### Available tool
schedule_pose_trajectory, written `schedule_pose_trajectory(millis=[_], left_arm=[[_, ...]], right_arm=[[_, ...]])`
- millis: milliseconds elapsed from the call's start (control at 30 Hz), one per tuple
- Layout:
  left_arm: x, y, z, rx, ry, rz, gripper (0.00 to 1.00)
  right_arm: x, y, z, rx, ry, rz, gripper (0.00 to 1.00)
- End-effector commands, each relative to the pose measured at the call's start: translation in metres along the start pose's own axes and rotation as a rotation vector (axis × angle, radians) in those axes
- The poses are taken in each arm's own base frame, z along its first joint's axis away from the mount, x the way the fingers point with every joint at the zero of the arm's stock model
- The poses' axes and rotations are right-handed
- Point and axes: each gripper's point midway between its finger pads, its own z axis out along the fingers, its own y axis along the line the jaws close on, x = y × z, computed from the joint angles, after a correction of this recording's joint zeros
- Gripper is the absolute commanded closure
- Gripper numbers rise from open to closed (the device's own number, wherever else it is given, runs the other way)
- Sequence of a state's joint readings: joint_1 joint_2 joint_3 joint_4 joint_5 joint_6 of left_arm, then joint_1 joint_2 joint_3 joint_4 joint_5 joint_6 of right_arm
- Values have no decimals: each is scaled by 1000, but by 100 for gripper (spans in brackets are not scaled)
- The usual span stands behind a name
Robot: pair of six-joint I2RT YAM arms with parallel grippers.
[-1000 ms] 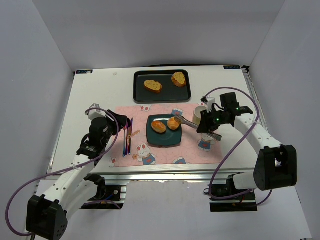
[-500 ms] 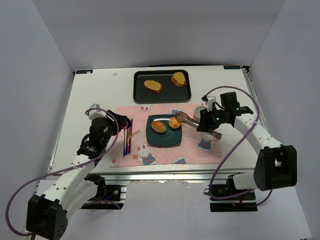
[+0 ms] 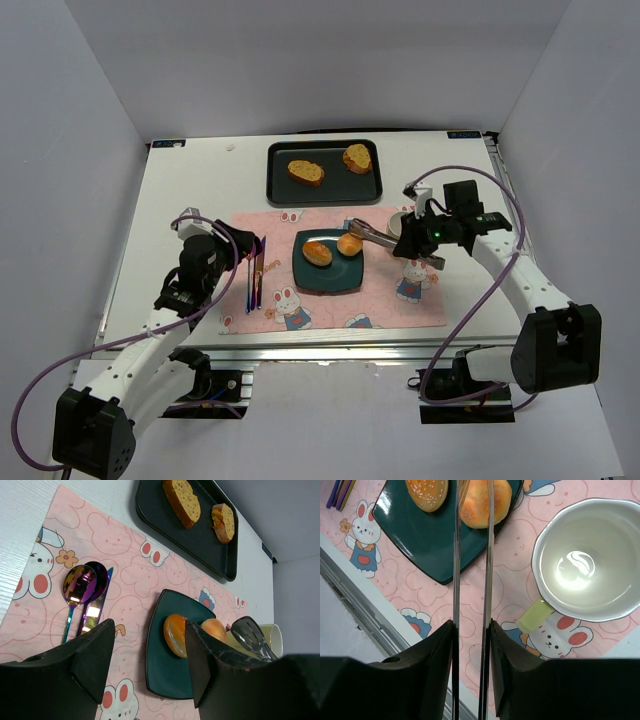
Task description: Place the bread
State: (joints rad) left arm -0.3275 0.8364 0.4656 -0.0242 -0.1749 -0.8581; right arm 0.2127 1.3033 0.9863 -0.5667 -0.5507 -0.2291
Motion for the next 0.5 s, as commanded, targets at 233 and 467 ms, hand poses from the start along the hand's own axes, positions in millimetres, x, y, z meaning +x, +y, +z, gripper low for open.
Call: schedule_pose_trajectory(millis=[233, 467], left_arm=[[-5, -12, -2, 42, -5, -5, 77], [-11, -21, -3, 78, -18, 2, 97]], right_arm=[[-77, 5, -34, 82, -218, -217, 100], [-124, -87, -101, 510, -443, -193, 100]])
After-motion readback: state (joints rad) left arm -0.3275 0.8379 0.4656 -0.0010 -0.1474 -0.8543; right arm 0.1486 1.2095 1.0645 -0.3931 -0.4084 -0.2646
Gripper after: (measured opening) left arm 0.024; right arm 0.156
